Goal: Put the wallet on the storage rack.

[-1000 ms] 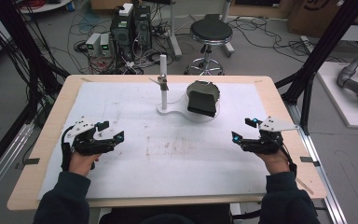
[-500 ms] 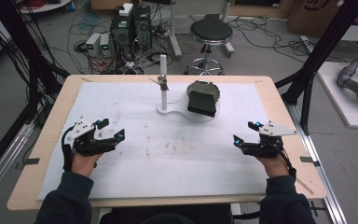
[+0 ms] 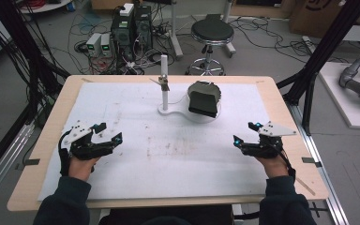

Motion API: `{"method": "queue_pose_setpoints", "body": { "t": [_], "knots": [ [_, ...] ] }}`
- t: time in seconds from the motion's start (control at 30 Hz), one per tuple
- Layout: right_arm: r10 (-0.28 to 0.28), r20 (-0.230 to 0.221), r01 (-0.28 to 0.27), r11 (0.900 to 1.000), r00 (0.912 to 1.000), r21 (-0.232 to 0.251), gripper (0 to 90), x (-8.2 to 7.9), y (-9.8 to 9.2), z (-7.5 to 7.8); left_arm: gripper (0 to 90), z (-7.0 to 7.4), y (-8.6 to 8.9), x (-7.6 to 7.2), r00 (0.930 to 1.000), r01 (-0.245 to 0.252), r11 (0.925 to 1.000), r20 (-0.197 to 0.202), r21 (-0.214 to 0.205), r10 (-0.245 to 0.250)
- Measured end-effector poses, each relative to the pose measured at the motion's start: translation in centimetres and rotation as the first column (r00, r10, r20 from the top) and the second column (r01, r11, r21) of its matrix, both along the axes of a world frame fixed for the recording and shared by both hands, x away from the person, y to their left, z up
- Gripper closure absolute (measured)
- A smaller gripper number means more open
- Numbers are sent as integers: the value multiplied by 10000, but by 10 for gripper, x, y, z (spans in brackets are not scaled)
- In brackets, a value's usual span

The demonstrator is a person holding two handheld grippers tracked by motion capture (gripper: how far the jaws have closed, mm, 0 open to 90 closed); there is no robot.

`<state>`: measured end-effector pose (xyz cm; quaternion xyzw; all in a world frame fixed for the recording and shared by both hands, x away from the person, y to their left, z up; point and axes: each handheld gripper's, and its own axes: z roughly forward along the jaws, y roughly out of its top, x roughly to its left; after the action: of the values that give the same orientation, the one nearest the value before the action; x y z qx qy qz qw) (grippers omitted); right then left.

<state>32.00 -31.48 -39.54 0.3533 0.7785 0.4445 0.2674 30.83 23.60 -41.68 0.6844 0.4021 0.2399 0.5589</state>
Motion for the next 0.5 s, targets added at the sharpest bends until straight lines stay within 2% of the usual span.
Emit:
{"method": "queue_pose_setpoints", "body": {
  "t": [0.43, 0.5],
  "knots": [
    [-29, -15, 29, 10000, 10000, -4, 219, 0, -1, -1, 191, -1, 0, 0, 10000, 6, 10000, -58, 6, -6],
    [-56, -8, 56, 9999, 10000, 142, 219, 0, 0, -1, 191, -2, 0, 1, 10000, -28, 10000, -76, -29, 28]
  ]
}}
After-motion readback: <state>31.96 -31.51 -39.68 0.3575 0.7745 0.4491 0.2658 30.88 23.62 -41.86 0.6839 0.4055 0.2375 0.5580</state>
